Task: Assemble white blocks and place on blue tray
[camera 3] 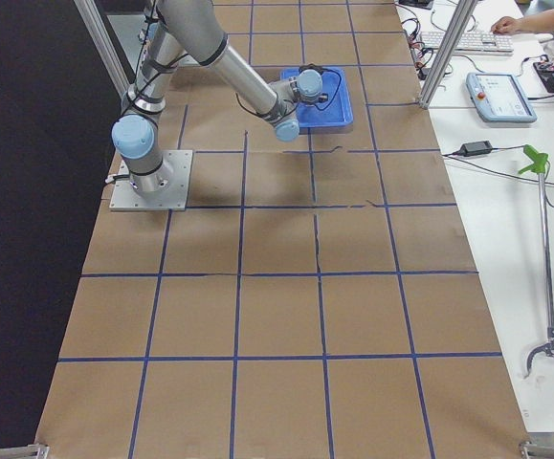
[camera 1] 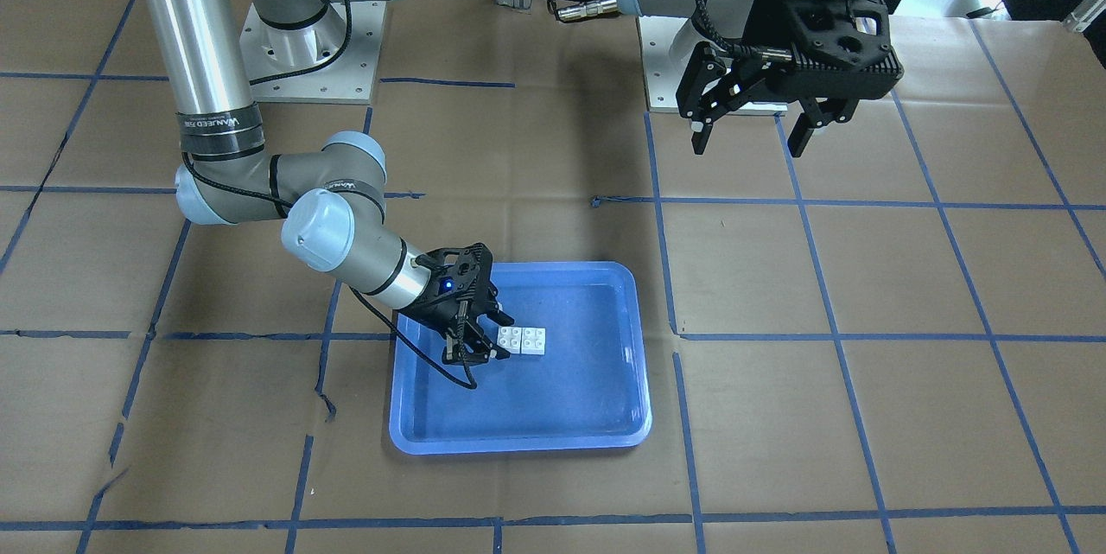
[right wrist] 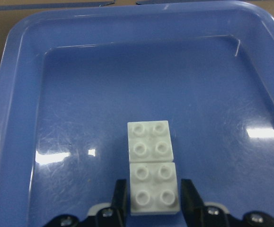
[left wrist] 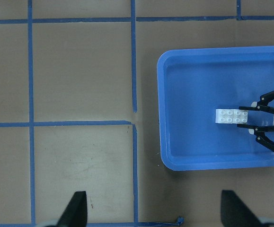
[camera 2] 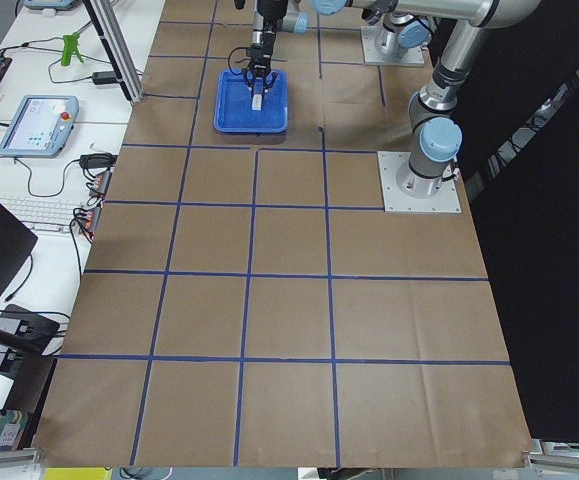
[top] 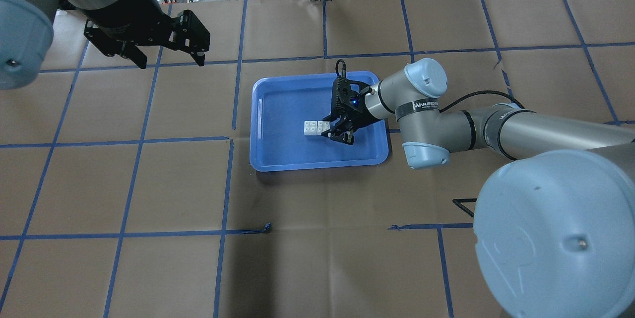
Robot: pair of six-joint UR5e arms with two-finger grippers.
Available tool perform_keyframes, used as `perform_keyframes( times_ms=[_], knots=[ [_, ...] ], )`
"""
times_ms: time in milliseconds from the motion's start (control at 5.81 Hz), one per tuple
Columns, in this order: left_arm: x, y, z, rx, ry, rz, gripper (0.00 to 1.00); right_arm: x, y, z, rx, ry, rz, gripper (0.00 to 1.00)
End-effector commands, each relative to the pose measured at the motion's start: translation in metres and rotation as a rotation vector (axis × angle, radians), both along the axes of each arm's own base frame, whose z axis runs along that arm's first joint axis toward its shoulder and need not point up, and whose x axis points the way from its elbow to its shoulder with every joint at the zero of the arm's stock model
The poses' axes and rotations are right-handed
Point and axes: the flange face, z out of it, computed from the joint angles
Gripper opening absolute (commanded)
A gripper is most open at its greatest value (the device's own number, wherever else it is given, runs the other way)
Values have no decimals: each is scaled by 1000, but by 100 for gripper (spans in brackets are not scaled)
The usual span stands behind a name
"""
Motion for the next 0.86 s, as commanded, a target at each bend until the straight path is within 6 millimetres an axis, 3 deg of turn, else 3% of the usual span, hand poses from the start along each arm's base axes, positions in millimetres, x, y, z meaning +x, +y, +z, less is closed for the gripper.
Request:
perform_keyframes(
  times_ms=[0,172,344,688],
  knots=[
    [0,1,0,0,0,0,99,0,-1,3,5,-4,-13,88],
    [0,1,-2,3,-2,0,99,-2,-10,19,-12,2,-46,99],
    [0,1,-2,4,-3,0,99,-8,-27,46,-24,38,-114,100],
    [0,2,-5,9,-3,0,99,-32,-21,105,97,183,-213,100]
  ],
)
